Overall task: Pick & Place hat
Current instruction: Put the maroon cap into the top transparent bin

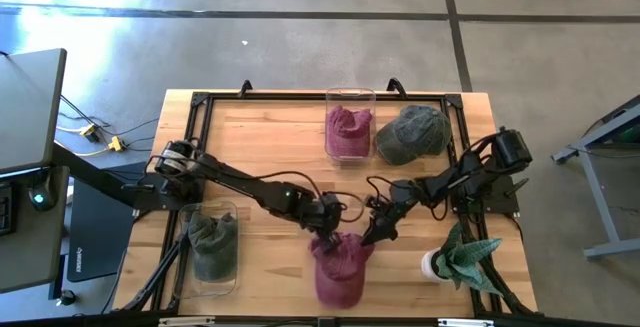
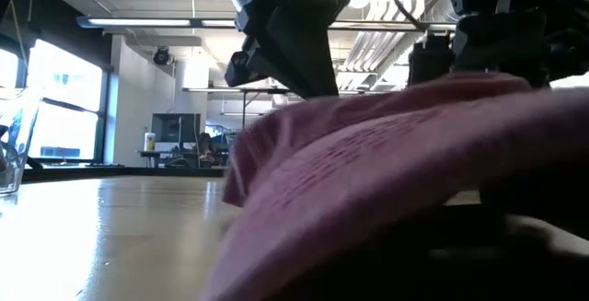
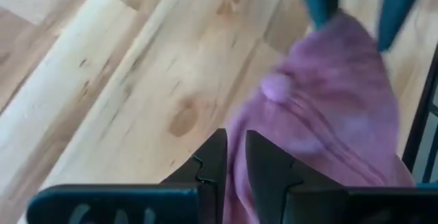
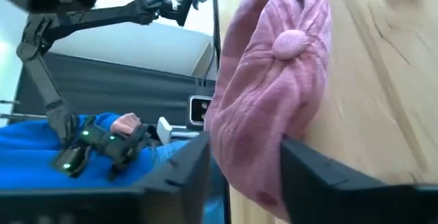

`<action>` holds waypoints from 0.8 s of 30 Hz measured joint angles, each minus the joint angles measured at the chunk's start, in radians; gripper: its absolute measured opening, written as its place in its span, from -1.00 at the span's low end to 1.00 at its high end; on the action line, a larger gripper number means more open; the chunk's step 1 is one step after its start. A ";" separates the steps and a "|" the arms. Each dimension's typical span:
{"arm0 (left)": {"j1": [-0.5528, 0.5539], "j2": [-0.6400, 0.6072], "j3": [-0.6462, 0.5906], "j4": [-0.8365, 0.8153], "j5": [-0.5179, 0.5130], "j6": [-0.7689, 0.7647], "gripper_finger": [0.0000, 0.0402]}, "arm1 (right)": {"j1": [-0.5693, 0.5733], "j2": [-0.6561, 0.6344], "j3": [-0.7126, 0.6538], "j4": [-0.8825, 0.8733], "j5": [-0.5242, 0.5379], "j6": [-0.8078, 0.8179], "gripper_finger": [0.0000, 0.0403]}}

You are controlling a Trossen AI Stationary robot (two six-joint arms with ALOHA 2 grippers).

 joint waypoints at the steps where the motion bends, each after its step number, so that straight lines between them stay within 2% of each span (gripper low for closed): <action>1: 0.007 -0.006 0.000 -0.009 0.004 0.004 -0.75 | 0.004 0.000 0.010 0.001 0.004 -0.017 -0.42; 4: 0.024 -0.023 0.002 0.023 0.045 0.037 -0.72 | 0.013 0.000 0.051 0.007 0.004 -0.062 -0.83; 6: 0.035 -0.026 0.001 0.024 0.083 0.064 -0.67 | 0.016 0.000 0.083 0.008 -0.003 -0.091 -0.94; 8: 0.043 -0.047 -0.005 0.021 0.151 0.102 -0.58 | 0.016 -0.012 0.105 0.002 -0.014 -0.096 -0.90; 12: 0.061 -0.065 0.002 0.167 0.348 0.170 -0.36 | 0.014 -0.071 0.128 -0.034 -0.057 -0.148 -0.96; 15: 0.059 -0.070 0.000 0.255 0.453 0.201 -0.21 | 0.014 -0.151 0.132 -0.089 -0.056 -0.190 -0.96; 19: 0.058 -0.062 0.000 0.265 0.496 0.213 -0.09 | 0.014 -0.266 0.131 -0.237 -0.035 -0.260 -0.98; 24: 0.059 -0.062 0.000 0.307 0.516 0.240 -0.06 | 0.014 -0.391 0.131 -0.418 0.013 -0.326 -0.96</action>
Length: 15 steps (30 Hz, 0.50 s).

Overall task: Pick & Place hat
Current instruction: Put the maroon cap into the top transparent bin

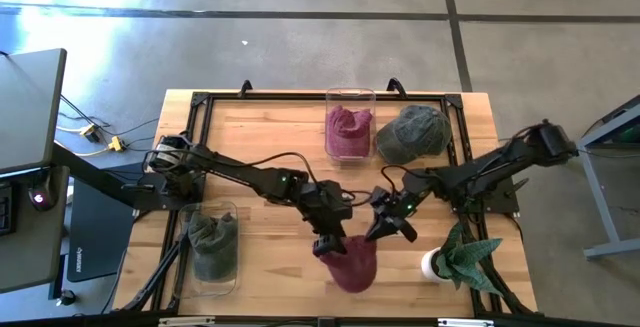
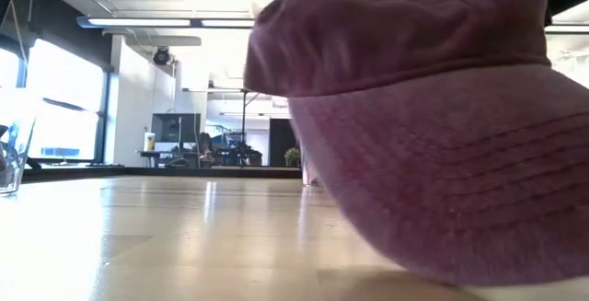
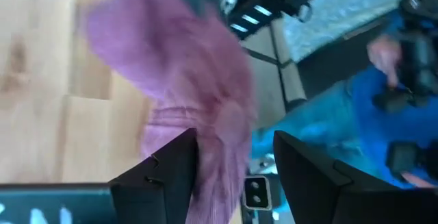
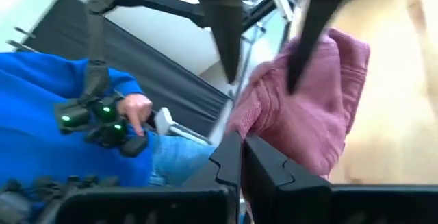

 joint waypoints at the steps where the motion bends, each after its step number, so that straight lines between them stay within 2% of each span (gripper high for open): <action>1: 0.000 0.000 0.000 0.007 0.018 0.007 -0.06 | 0.000 -0.021 0.000 -0.038 0.009 -0.012 -0.97; 4: -0.001 0.000 0.000 0.040 0.075 0.028 -0.08 | 0.000 -0.069 0.000 -0.108 0.024 -0.051 -0.98; 7: -0.007 0.000 0.000 0.061 0.116 0.047 -0.19 | -0.001 -0.102 0.000 -0.153 0.037 -0.061 -0.97; 15: -0.007 0.000 0.000 0.067 0.132 0.072 -0.76 | 0.000 -0.132 0.000 -0.182 0.030 -0.076 -0.97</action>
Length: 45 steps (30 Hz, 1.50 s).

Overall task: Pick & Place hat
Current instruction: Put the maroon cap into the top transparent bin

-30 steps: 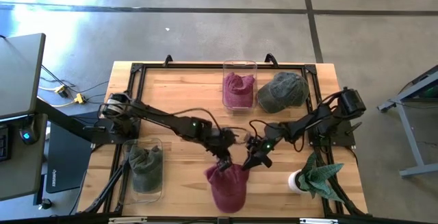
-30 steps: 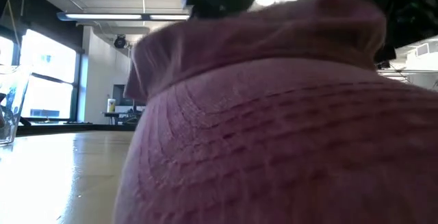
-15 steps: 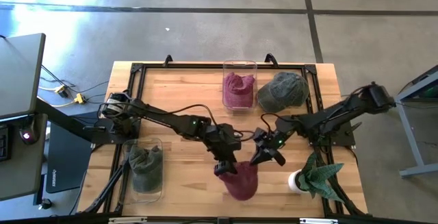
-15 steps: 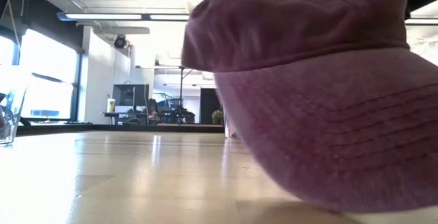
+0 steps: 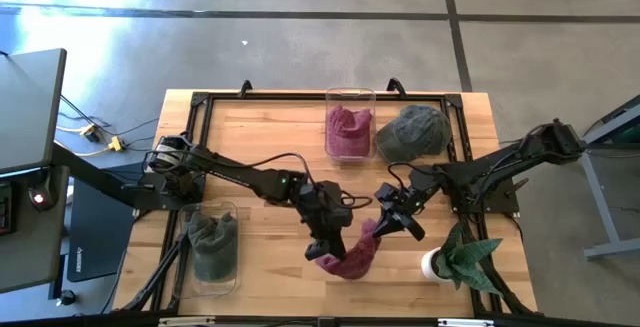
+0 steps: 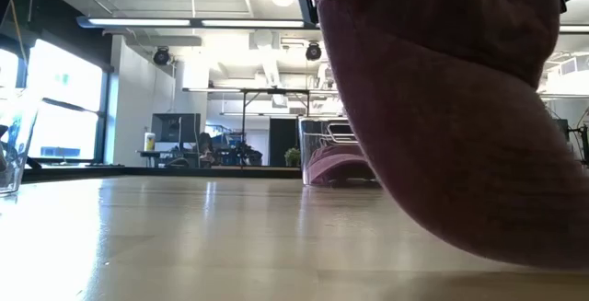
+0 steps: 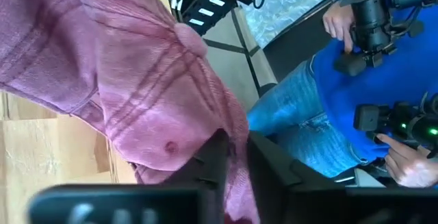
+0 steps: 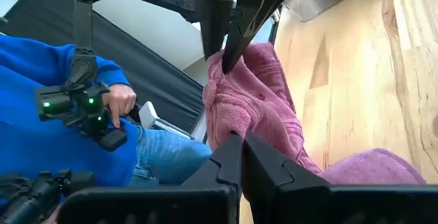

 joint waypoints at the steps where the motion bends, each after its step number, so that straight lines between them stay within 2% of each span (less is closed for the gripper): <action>1: 0.001 0.000 0.000 0.001 0.006 0.000 -0.84 | 0.000 -0.004 0.000 0.000 -0.005 -0.002 -0.96; 4: 0.001 0.000 0.000 0.007 0.015 0.000 -0.97 | 0.000 -0.018 0.000 0.007 -0.050 -0.002 -0.98; 8: 0.001 -0.011 -0.001 0.044 0.016 0.011 -0.96 | 0.000 -0.051 0.000 0.017 -0.110 -0.001 -0.98; 12: -0.001 -0.028 0.002 0.092 0.035 0.022 -0.98 | 0.000 -0.091 0.000 0.017 -0.103 0.008 -0.88; 15: -0.001 -0.022 -0.001 0.090 0.035 0.018 -0.98 | -0.006 -0.118 0.000 0.015 -0.101 0.024 -0.71; 19: 0.000 -0.023 -0.001 0.096 0.035 0.018 -0.99 | -0.018 -0.144 0.000 0.019 -0.095 0.007 -0.39; 23: 0.000 -0.023 -0.001 0.097 0.034 0.018 -0.99 | -0.003 -0.125 0.000 0.015 -0.016 -0.101 -0.12; 26: 0.000 -0.023 -0.001 0.097 0.034 0.022 -1.00 | 0.010 -0.099 0.004 0.010 0.051 -0.226 -0.02; 31: 0.000 -0.023 -0.001 0.097 0.054 0.018 -1.00 | 0.014 -0.027 0.090 -0.025 0.066 -0.401 0.01; 35: 0.001 -0.023 -0.001 0.097 0.055 -0.001 -1.00 | 0.014 0.055 0.181 -0.128 0.017 -0.527 0.02; 39: 0.001 -0.023 -0.001 0.096 0.055 -0.005 -1.00 | 0.014 0.140 0.231 -0.140 -0.069 -0.560 0.02; 45: 0.000 -0.023 0.000 0.070 0.055 -0.028 -1.00 | 0.020 0.237 0.241 -0.130 -0.098 -0.582 0.02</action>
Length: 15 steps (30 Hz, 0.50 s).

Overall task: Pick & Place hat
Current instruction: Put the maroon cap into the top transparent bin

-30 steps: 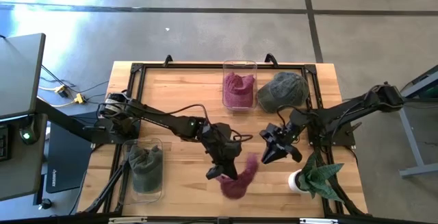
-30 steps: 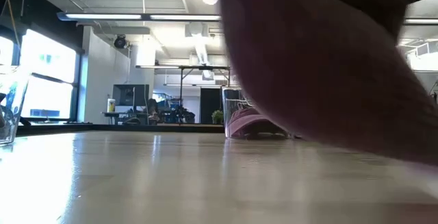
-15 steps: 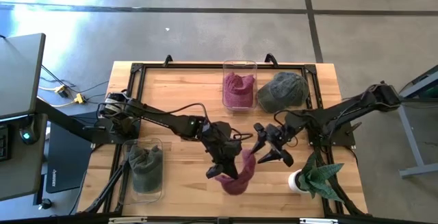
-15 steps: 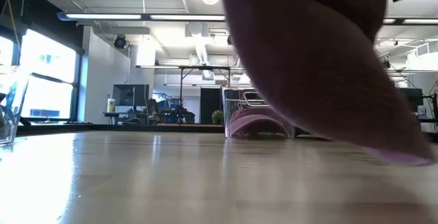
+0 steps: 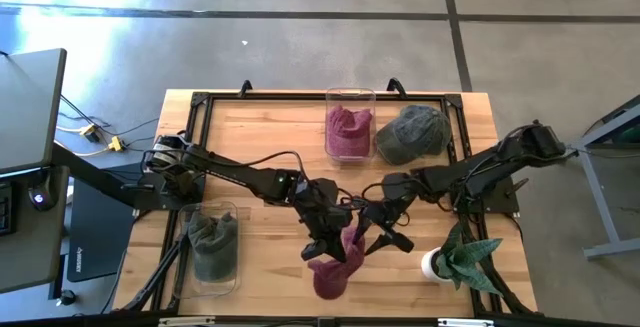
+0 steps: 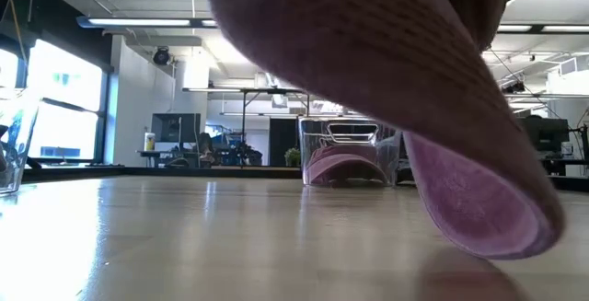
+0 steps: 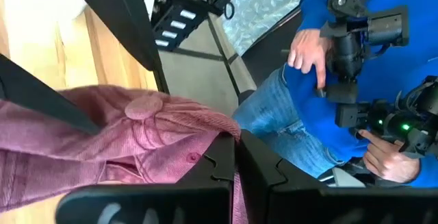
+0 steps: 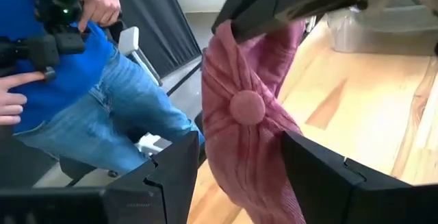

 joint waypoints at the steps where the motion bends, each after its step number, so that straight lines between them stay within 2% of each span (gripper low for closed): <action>1: 0.000 0.000 0.000 -0.011 0.001 0.000 -1.00 | 0.000 0.005 0.000 0.003 0.000 0.005 0.02; 9: 0.000 0.000 0.001 -0.088 0.022 -0.002 -1.00 | -0.028 -0.039 0.002 -0.022 0.009 0.030 0.05; 13: 0.000 0.000 0.001 -0.118 0.028 0.001 -1.00 | -0.037 -0.011 0.002 -0.048 0.083 0.027 0.23; 15: 0.000 0.000 0.001 -0.130 0.028 0.002 -1.00 | -0.036 0.018 0.001 -0.037 0.069 0.020 0.34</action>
